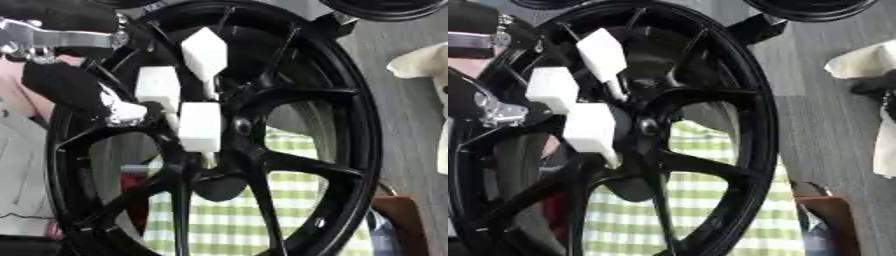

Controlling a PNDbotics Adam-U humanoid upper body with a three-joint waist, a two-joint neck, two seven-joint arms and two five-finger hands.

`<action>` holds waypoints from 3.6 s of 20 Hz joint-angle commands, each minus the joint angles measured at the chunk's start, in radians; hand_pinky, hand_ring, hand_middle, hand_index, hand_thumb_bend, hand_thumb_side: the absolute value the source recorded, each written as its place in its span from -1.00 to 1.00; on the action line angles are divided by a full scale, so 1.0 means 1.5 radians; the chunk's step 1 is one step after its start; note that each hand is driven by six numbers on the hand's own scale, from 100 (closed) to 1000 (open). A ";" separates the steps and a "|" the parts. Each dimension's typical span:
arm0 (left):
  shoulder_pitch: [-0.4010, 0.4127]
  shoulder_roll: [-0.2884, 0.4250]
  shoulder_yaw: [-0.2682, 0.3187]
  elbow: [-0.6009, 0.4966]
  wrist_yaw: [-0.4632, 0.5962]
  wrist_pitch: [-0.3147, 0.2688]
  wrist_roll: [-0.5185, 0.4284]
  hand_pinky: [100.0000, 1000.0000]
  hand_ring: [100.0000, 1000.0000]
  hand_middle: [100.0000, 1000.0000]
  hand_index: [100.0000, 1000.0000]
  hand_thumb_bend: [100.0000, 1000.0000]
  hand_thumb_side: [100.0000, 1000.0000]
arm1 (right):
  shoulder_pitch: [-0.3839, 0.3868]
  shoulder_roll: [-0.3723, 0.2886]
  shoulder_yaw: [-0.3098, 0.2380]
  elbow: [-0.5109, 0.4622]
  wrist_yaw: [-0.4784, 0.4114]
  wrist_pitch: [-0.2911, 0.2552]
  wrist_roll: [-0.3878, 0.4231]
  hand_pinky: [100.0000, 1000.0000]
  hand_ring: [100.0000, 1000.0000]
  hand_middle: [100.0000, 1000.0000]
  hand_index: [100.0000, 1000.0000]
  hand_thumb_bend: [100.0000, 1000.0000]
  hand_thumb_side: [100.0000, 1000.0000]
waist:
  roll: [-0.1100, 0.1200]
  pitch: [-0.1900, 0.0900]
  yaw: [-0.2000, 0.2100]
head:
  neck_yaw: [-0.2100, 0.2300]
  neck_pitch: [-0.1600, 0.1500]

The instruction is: Pull the pin out of the wheel hub.

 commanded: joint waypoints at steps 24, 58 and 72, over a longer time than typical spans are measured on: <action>-0.003 0.004 0.003 -0.006 0.002 0.023 0.008 0.74 0.56 0.18 0.48 -0.93 0.03 | -0.002 -0.004 -0.002 -0.017 -0.004 0.001 0.002 0.95 0.53 0.23 0.24 -1.00 0.48 | -0.004 -0.010 -0.003 | 0.007 -0.013; 0.002 0.034 0.047 -0.006 0.104 0.038 0.129 0.49 0.05 -0.39 -0.29 -1.00 -0.72 | 0.002 -0.004 -0.007 -0.018 -0.006 0.004 -0.001 0.96 0.54 0.24 0.24 -1.00 0.47 | -0.001 -0.026 0.005 | 0.004 -0.011; 0.022 0.090 0.144 -0.006 0.229 -0.004 0.158 0.50 0.02 -0.44 -0.31 -1.00 -0.68 | 0.005 -0.005 -0.010 -0.019 -0.006 0.005 -0.007 0.96 0.54 0.24 0.24 -1.00 0.47 | -0.004 -0.029 0.014 | -0.004 -0.011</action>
